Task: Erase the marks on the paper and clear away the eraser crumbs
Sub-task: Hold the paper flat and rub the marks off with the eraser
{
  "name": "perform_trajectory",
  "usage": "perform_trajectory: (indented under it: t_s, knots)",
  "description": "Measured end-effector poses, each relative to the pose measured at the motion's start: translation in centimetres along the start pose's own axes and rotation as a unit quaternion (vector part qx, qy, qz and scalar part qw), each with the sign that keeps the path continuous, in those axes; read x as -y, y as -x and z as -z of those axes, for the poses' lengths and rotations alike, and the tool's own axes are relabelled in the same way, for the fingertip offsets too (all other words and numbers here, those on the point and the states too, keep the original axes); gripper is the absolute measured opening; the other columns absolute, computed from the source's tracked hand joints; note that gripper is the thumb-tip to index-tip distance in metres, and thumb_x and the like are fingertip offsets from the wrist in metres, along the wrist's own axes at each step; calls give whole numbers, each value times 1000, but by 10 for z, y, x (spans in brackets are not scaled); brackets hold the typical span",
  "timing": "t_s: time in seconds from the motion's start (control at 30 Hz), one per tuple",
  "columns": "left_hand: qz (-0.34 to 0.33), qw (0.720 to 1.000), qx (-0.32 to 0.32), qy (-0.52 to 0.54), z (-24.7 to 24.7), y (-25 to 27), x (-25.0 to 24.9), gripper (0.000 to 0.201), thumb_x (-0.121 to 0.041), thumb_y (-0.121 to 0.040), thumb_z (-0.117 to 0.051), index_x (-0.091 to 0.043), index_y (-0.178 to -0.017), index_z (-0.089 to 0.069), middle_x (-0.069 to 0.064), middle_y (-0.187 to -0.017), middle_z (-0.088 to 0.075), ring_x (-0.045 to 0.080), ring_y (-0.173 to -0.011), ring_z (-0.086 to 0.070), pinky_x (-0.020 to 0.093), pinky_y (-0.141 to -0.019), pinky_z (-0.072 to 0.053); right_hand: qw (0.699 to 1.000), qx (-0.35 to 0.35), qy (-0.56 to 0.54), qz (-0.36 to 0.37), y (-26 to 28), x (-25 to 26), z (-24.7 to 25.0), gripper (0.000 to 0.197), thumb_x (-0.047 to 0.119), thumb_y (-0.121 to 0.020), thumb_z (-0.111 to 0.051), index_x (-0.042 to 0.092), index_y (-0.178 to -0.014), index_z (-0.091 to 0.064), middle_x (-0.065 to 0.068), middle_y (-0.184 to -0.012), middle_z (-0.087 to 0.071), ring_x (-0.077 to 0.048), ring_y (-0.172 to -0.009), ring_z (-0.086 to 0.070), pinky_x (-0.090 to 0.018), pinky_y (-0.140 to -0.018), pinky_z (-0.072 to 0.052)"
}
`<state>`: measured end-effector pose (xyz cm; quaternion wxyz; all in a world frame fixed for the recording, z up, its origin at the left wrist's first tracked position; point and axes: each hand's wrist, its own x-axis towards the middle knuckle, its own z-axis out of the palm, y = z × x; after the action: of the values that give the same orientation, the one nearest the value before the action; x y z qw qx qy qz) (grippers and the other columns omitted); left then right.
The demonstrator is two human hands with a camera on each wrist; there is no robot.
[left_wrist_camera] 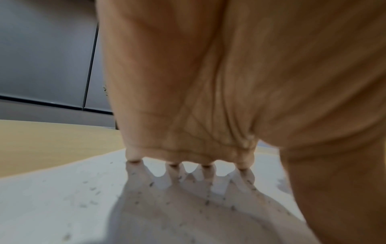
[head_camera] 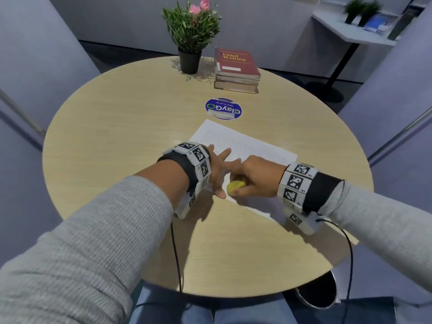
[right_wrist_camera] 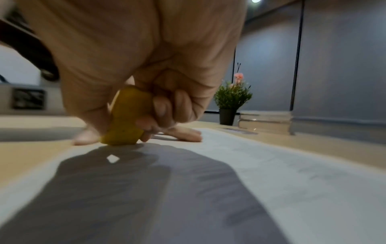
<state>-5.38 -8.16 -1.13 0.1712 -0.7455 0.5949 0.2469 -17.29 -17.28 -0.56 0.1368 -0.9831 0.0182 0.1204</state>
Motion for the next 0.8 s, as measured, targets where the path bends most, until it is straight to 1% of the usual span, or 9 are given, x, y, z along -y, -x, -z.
perform_trajectory:
  t_s: [0.1,0.23,0.3,0.37,0.4,0.5,0.6,0.7,0.8]
  knots:
    - [10,1000,-16,-22,-5,-6,4,112,-67,-68,-71,-39,-152,-3,11,-160,15,45,-144,8,64,-112,-6,998,-27,25,-59,-11,-15,10,29,36,-81,-66,13,-98,-68,-4,-79,-68,-24,-76,-63,-31,-68,-49]
    - [6,1000,21,-17,3,3,-1,116,-64,-71,-72,-34,-152,5,7,-157,25,44,-143,16,58,-112,-3,1000,0,-8,4,2,6,-3,23,28,-79,-68,11,-94,-66,5,-68,-60,-17,-63,-56,-27,-61,-44]
    - [5,1000,18,-18,2,-1,-2,117,-68,-71,-69,-36,-151,10,5,-157,24,40,-143,19,58,-112,1,1000,-2,-9,-3,3,1,2,23,29,-80,-69,12,-94,-66,10,-66,-57,-14,-62,-53,-26,-61,-43]
    - [5,1000,3,-23,-1,-8,0,127,-87,-48,-60,-48,-145,13,8,-159,21,45,-143,16,65,-111,-2,998,-29,-2,-49,-5,-14,12,28,34,-80,-69,12,-98,-68,5,-71,-63,-17,-67,-58,-30,-66,-47]
    - [8,999,-2,-32,-2,-10,1,128,-90,-43,-56,-50,-143,13,8,-159,19,47,-142,13,67,-110,-5,998,-35,1,-61,-6,-17,12,27,34,-79,-69,13,-96,-69,2,-72,-64,-18,-67,-58,-31,-67,-48]
    - [30,998,29,-37,3,-2,-1,129,-78,-56,-65,-38,-150,14,6,-158,25,43,-143,15,60,-112,-4,1000,-14,-5,-19,2,-1,1,7,31,-80,-67,25,-80,-63,10,-63,-57,-9,-58,-51,-27,-62,-45]
    - [13,999,12,-36,4,-1,-4,114,-62,-78,-64,-29,-151,18,8,-157,25,40,-143,17,56,-113,0,1000,0,-14,-19,8,-1,1,18,33,-81,-69,16,-85,-67,8,-64,-59,-10,-59,-52,-26,-62,-46]
    - [22,999,1,-43,-4,-8,2,112,-69,-76,-62,-34,-151,14,8,-159,20,45,-143,11,61,-112,-8,997,-40,-1,-71,-1,-19,12,27,33,-78,-69,13,-96,-70,0,-74,-68,-18,-70,-61,-31,-69,-51]
    - [25,999,15,-35,1,-3,-1,113,-63,-76,-66,-37,-151,15,6,-159,22,47,-143,8,59,-112,-9,999,-19,-6,-29,5,-2,-1,21,32,-78,-68,14,-89,-70,4,-68,-63,-15,-63,-56,-28,-63,-48]
